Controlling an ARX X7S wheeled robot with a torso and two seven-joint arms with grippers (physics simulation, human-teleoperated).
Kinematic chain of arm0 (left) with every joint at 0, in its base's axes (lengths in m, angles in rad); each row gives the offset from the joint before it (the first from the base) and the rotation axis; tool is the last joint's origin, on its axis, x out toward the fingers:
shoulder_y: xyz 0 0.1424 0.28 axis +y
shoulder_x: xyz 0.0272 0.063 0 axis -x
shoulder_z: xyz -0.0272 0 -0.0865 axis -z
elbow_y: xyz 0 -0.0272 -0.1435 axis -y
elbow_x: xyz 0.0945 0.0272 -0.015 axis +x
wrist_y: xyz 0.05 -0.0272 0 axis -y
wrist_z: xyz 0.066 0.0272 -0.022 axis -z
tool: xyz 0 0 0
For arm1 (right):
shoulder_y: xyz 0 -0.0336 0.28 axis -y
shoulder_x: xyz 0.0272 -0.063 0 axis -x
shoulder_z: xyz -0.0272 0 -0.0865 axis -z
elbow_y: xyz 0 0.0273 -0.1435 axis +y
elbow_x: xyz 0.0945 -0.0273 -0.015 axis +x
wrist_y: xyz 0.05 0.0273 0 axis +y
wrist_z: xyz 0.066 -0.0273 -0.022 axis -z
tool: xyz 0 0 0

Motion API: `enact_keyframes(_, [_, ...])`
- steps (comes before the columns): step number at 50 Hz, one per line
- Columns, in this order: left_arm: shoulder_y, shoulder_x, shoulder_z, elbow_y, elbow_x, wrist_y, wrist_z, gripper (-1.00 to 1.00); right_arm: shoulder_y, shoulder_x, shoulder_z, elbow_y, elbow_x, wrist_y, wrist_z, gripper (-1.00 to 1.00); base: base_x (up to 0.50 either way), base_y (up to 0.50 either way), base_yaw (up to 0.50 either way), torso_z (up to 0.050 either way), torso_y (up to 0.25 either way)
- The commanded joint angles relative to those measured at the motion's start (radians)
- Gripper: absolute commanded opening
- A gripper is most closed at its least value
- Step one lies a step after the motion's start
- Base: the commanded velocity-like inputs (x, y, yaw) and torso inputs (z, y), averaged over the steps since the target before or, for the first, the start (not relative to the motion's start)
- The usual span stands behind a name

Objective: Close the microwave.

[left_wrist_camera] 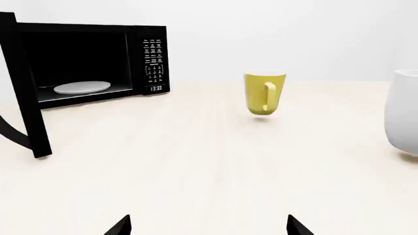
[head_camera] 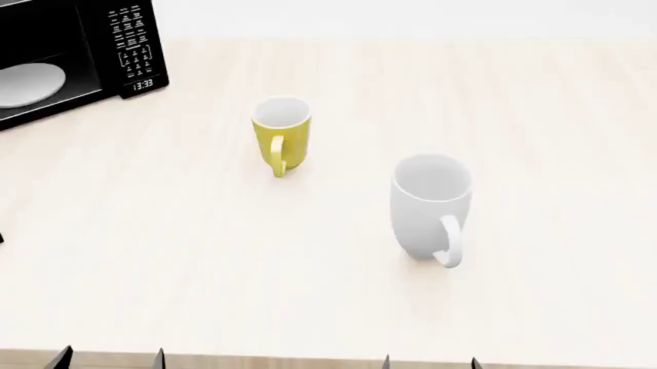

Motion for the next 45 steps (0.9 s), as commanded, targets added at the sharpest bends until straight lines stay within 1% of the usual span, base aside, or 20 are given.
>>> enact_keyframes(1, [0.0, -0.01, 0.011, 0.0, -0.01, 0.0, -0.011, 1.0, 0.0, 0.009, -0.013, 0.0, 0.009, 0.0, 0.013, 1.0, 0.0, 0.0, 0.0, 0.0, 0.0])
enact_keyframes(8, [-0.002, -0.032, 0.035, -0.008, -0.05, 0.022, -0.039, 1.0, 0.004, 0.033, -0.04, 0.008, 0.037, -0.008, 0.038, 1.0, 0.0, 0.0, 0.0, 0.0, 0.0])
enact_keyframes(16, [-0.005, -0.05, 0.058, -0.021, -0.065, 0.033, -0.058, 1.0, 0.007, 0.05, -0.06, 0.014, 0.052, -0.014, 0.061, 1.0, 0.0, 0.0, 0.0, 0.0, 0.0])
enact_keyframes(21, [0.002, -0.06, 0.065, 0.01, -0.057, 0.039, -0.083, 1.0, 0.011, 0.059, -0.063, 0.003, 0.06, -0.015, 0.077, 1.0, 0.0, 0.0, 0.0, 0.0, 0.0])
enact_keyframes(25, [0.019, -0.074, 0.058, 0.135, -0.021, 0.056, -0.127, 1.0, 0.001, 0.066, -0.051, -0.103, 0.07, -0.018, 0.102, 1.0, 0.0, 0.0, 0.0, 0.0, 0.0])
enact_keyframes(27, [0.03, -0.082, 0.043, 0.236, -0.006, 0.079, -0.152, 1.0, -0.01, 0.068, -0.035, -0.197, 0.072, -0.068, 0.123, 1.0, 0.0, 0.0, 0.0, 0.0, 0.0])
enact_keyframes(29, [0.045, -0.093, 0.025, 0.376, 0.018, 0.117, -0.175, 1.0, -0.023, 0.074, -0.02, -0.322, 0.057, -0.145, 0.143, 1.0, 0.0, 0.0, 0.0, 0.0, 0.0])
enact_keyframes(34, [0.06, -0.112, 0.0, 0.553, 0.051, 0.125, -0.203, 1.0, -0.027, 0.088, -0.001, -0.464, 0.022, -0.244, 0.173, 1.0, 0.0, 0.0, 0.0, 0.0, 0.0])
enact_keyframes(38, [0.059, -0.118, -0.012, 0.618, 0.033, 0.088, -0.211, 1.0, -0.014, 0.096, 0.01, -0.488, 0.019, -0.242, 0.19, 1.0, 0.0, 0.0, 0.0, 0.0, 0.0])
enact_keyframes(45, [0.057, -0.128, -0.007, 0.613, 0.043, 0.101, -0.226, 1.0, -0.012, 0.105, 0.004, -0.47, 0.027, -0.25, 0.201, 1.0, 0.0, 0.0, 0.0, 0.0, 0.0])
